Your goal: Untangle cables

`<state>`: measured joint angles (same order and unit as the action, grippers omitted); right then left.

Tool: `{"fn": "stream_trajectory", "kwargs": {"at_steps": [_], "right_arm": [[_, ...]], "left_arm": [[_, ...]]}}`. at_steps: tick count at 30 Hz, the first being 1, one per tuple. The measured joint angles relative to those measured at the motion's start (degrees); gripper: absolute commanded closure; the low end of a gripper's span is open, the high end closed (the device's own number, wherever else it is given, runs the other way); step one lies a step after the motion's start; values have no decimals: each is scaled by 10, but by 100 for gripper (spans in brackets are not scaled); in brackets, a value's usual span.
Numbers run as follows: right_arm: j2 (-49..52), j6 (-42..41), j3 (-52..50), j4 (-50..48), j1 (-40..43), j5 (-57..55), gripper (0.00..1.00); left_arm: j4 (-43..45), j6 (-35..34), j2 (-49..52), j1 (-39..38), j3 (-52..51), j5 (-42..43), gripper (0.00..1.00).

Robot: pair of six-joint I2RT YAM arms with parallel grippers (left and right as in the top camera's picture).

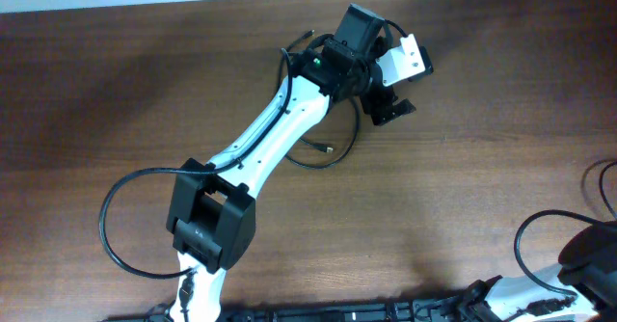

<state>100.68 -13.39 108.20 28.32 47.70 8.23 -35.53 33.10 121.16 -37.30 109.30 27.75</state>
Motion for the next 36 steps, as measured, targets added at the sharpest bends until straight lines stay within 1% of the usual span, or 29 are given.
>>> {"fn": "stream_trajectory", "kwargs": {"at_steps": [4,9,15,16,17,19,20,21,22,24,26,27,29,30,35,36], "right_arm": [[28,29,0,16,-23,1,96],[83,36,-5,37,-50,27,96],[100,61,-5,50,-80,38,96],[103,66,-5,55,-85,38,92],[109,71,-5,61,-89,34,84],[122,79,-5,73,-94,28,76],[129,78,-5,82,-95,27,68],[136,83,-6,91,-96,25,58],[145,89,-7,104,-97,24,41],[159,105,-8,136,-97,22,31],[163,116,-10,169,-97,24,24],[164,120,-11,183,-97,37,23],[164,135,-11,199,-97,69,22],[164,148,-12,213,-97,102,18],[164,209,-12,287,-116,234,17],[164,217,-12,296,-123,244,17]], "left_arm": [[-7,0,0,0,0,0,1],[-8,0,0,0,0,-2,1],[-16,0,0,0,0,-2,1],[-16,0,0,0,0,-2,1],[-16,0,0,0,0,-2,1],[-16,0,0,0,0,-2,1],[-16,0,0,0,0,-2,1],[-17,0,0,0,0,-2,1],[-17,0,0,0,0,-2,1],[-18,0,0,0,0,-2,1],[-18,-4,0,0,0,-2,1],[-18,-8,0,0,0,-2,1],[-19,-15,0,0,0,-2,1],[-23,-18,-1,1,0,-2,1],[-55,-29,-24,18,0,-16,1],[-62,-31,-30,24,0,-21,1]]}}
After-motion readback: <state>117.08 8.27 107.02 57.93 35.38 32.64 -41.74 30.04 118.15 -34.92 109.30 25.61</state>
